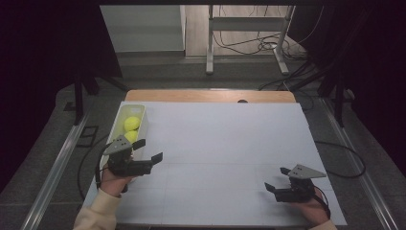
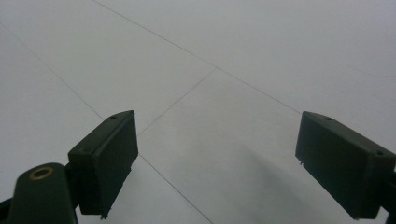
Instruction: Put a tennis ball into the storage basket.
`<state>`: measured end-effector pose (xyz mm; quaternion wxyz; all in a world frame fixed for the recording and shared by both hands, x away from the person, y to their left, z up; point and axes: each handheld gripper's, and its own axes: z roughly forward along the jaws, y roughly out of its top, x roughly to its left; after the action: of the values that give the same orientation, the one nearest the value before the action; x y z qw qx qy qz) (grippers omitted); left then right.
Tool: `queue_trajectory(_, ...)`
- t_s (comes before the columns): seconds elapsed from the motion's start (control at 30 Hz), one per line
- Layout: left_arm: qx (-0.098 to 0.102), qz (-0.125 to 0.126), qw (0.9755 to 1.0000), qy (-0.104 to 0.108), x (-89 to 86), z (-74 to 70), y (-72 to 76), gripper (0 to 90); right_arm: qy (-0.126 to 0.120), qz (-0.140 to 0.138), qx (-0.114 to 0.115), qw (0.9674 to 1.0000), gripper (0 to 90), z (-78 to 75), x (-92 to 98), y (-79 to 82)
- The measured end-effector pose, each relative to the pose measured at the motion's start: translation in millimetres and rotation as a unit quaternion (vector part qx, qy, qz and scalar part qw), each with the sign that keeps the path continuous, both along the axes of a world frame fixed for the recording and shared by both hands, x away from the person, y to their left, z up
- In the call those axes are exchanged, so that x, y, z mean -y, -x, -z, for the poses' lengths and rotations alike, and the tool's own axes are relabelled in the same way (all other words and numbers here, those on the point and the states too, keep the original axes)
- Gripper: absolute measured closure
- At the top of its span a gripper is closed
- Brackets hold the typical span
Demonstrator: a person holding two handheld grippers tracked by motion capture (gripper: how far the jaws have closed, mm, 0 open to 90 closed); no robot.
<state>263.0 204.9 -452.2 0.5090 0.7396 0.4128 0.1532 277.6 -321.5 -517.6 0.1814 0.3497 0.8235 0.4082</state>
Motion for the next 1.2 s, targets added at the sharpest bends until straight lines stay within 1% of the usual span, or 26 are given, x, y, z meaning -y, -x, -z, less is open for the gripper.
queue_trajectory(0.17, 0.001, 0.016, 0.9999, 0.003, 9.9, 5.2, 5.4, 12.4, 0.0, -0.001, 0.002, 1.0, 13.5, -0.7, -0.1, 1.6)
queue_trajectory(0.23, 0.002, 0.019, 0.9998, 0.004, 11.6, 5.9, 6.6, 12.5, 0.001, -0.001, 0.003, 1.0, 13.5, -0.8, -0.3, 2.6)
queue_trajectory(0.3, 0.006, 0.024, 0.9997, 0.001, 15.6, 7.6, 9.1, 12.5, 0.002, -0.001, 0.002, 1.0, 13.5, -1.0, -0.4, 3.1)
queue_trajectory(0.37, 0.006, 0.029, 0.9996, 0.0, 19.5, 11.1, 12.2, 12.5, -0.003, -0.005, 0.005, 1.0, 13.5, -1.2, -0.8, 3.9)
queue_trajectory(0.43, 0.002, 0.027, 0.9996, 0.004, 22.0, 14.1, 15.5, 12.5, -0.003, -0.008, 0.007, 0.9999, 13.5, -1.9, -1.1, 5.0)
queue_trajectory(0.53, 0.002, 0.03, 0.9995, 0.005, 25.3, 17.7, 19.9, 12.4, -0.004, -0.008, 0.01, 0.9999, 13.5, -3.3, -1.1, 6.2)
queue_trajectory(0.67, 0.0, 0.036, 0.9993, -0.007, 31.6, 27.3, 27.3, 12.4, -0.013, -0.012, 0.013, 0.9998, 13.5, -4.8, -0.6, 9.2)
queue_trajectory(0.83, -0.002, 0.036, 0.9989, -0.028, 34.9, 39.3, 28.6, 12.0, -0.018, -0.025, 0.016, 0.9994, 13.5, -5.7, -2.8, 11.5)
queue_trajectory(0.97, -0.007, 0.028, 0.999, -0.033, 33.3, 49.8, 30.1, 11.7, -0.017, -0.026, 0.013, 0.9994, 13.6, -4.9, -3.3, 12.1)
queue_trajectory(1.13, -0.017, 0.029, 0.9985, -0.044, 27.8, 61.3, 33.0, 11.6, -0.019, -0.03, 0.011, 0.9993, 13.6, -4.1, -3.3, 12.9)
queue_trajectory(1.2, -0.018, 0.027, 0.9986, -0.043, 25.1, 63.1, 33.2, 11.4, -0.016, -0.032, 0.01, 0.9993, 13.5, -4.3, -3.6, 13.5)
